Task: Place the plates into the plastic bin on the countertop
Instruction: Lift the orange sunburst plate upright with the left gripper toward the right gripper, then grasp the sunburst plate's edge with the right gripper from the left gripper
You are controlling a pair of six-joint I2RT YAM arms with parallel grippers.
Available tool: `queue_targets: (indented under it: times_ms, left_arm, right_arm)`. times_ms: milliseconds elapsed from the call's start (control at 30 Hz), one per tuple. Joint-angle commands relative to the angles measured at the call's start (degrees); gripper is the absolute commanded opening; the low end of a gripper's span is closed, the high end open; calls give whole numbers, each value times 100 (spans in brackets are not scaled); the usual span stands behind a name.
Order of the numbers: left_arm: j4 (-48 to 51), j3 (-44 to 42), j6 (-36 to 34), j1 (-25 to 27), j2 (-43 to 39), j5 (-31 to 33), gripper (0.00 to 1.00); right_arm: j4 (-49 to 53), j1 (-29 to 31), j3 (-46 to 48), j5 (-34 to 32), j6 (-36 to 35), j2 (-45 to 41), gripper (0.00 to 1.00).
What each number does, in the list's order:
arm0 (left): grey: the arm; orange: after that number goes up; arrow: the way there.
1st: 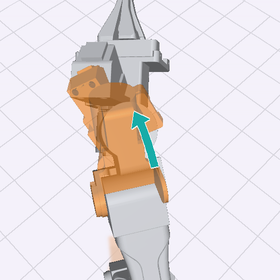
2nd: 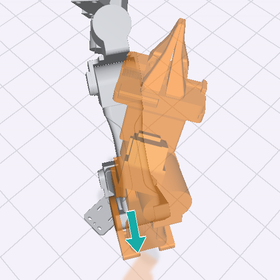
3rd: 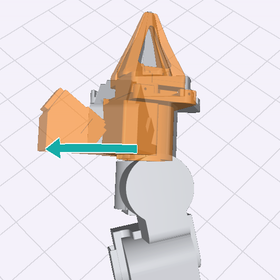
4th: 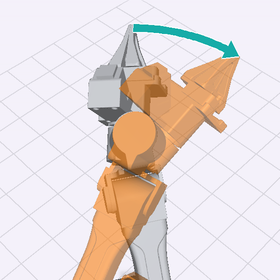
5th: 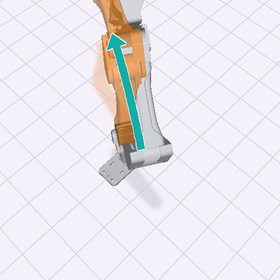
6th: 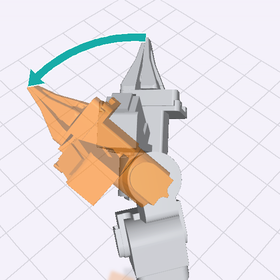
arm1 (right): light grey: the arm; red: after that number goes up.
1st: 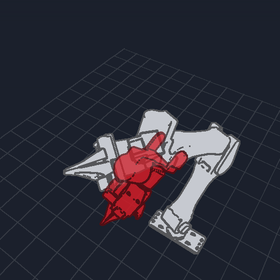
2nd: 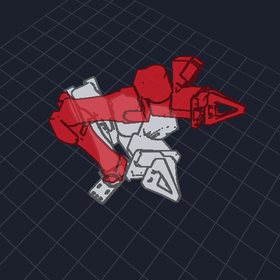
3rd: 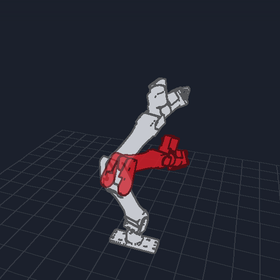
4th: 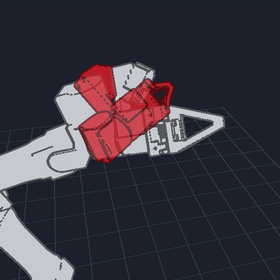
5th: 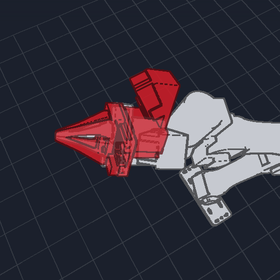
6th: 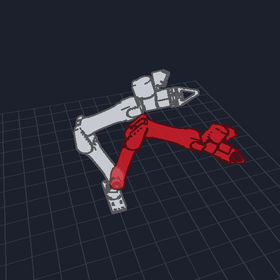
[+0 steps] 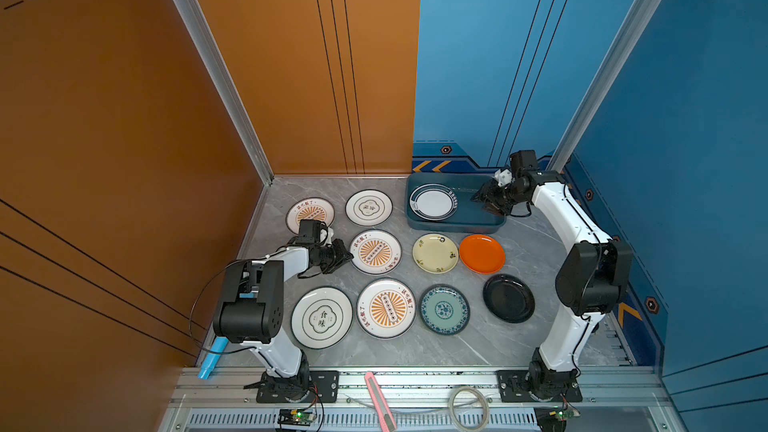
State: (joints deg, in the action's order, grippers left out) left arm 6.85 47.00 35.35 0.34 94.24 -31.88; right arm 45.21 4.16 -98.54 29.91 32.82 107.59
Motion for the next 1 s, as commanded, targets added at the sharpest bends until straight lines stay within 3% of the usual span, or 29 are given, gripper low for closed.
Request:
queue_targets:
  times_ms: [0, 100, 333, 567, 967]
  left_arm:
    - [765, 190, -75, -112, -289, 357, 0]
    - [870, 283, -15, -164, -522, 269, 0]
    - [870, 387, 384, -200, -1221, -205, 0]
    - [778, 646, 905, -227, -1806, -693, 0]
    - [134, 916, 1552, -66, -1932, -1084, 0]
  right_arm:
    - [-295, 170, 144, 491, -139, -216, 52]
    - [-653, 314, 294, 998, -116, -220, 57]
    - [-1421, 641, 623, 1930, 26, -162, 82]
    - [-1870, 999, 770, 2307, 227, 101, 84]
    - [-2902, 1451, 810, 3082, 787, 346, 83]
